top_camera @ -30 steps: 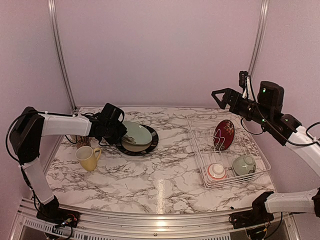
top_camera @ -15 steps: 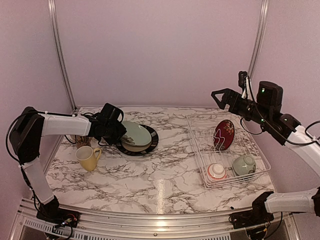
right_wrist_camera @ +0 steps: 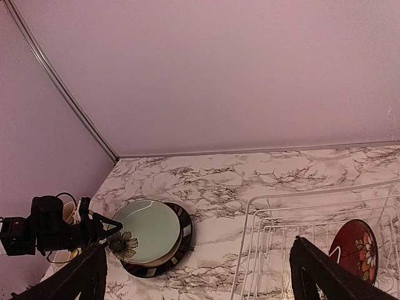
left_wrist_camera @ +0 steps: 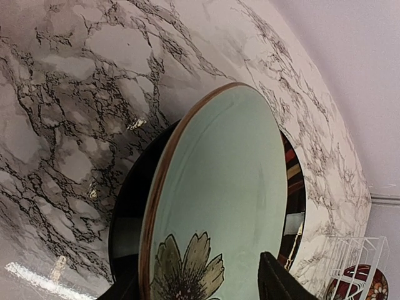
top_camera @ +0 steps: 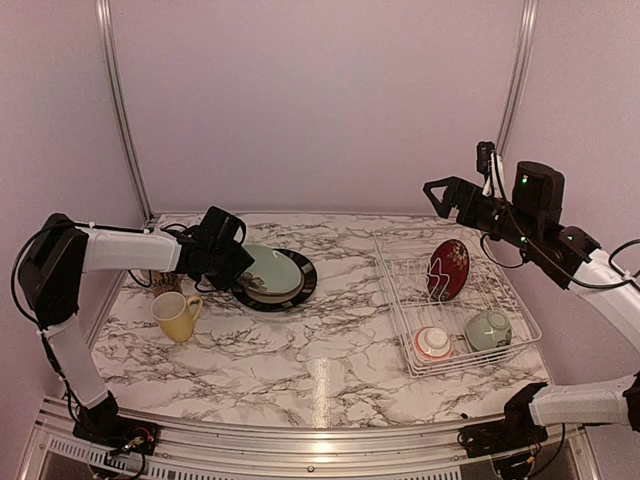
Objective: Unload the mixed dishes from the dish rack
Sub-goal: Place the plate on the plate.
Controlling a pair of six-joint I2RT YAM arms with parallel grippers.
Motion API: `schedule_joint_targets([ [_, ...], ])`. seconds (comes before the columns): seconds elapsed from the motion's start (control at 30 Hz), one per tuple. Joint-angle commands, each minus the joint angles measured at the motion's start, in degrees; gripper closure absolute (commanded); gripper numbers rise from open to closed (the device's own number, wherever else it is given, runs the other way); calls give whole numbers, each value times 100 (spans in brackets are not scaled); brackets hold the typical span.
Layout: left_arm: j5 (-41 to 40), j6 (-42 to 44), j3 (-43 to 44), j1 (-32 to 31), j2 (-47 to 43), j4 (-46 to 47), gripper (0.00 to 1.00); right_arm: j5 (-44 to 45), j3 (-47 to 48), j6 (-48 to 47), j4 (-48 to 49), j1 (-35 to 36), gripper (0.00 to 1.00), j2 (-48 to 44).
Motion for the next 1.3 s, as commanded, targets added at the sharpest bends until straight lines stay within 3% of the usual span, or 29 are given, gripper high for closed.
schedule_joint_targets([
  [0.0, -172, 127, -29, 36, -242, -14, 39, 183, 279, -131, -214, -58, 1, -71],
  [0.33, -253, 277, -94, 36, -403, -139, 20, 967, 461, -668, -661, -96, 2, 109],
  [0.6, -244, 408, -69, 36, -458, -134, 13, 1430, 1028, -1069, -1575, -529, 2, 881],
  [1.03, -351, 596, -130, 47, -537, -115, 7, 1199, 1272, -1196, -2120, -1401, 1, 1606],
  [1.27, -426, 1379, -29, -144, -1225, -82, 1, 820, 1353, -1255, -2295, -1886, 11, 2334],
])
